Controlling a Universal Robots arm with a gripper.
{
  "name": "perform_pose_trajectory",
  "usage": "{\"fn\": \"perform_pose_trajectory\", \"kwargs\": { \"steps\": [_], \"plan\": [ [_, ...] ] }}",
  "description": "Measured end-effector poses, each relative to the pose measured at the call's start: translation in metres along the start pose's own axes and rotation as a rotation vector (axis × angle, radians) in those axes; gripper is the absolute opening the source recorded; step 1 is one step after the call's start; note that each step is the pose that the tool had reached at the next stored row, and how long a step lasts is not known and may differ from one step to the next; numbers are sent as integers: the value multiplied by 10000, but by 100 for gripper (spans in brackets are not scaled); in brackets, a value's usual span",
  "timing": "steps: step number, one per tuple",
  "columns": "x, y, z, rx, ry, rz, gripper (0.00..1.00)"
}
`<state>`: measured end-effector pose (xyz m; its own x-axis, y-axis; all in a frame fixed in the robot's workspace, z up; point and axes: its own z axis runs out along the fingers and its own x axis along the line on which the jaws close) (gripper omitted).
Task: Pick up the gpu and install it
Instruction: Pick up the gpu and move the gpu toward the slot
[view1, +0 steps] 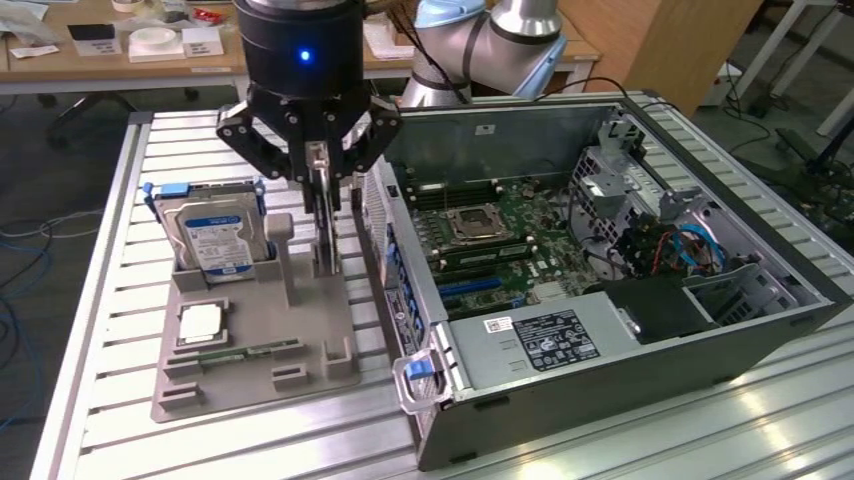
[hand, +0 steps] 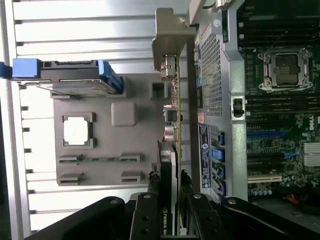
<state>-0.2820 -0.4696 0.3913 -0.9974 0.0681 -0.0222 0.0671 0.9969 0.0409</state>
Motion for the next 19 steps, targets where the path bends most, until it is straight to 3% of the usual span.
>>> {"fn": "perform_pose_trajectory", "kwargs": {
  "steps": [9, 14, 19],
  "plan": [
    [-8, 11, -267, 0, 0, 2, 27],
    [-9, 14, -344, 0, 0, 1, 27],
    [-21, 16, -354, 1, 1, 1, 27]
  ]
}}
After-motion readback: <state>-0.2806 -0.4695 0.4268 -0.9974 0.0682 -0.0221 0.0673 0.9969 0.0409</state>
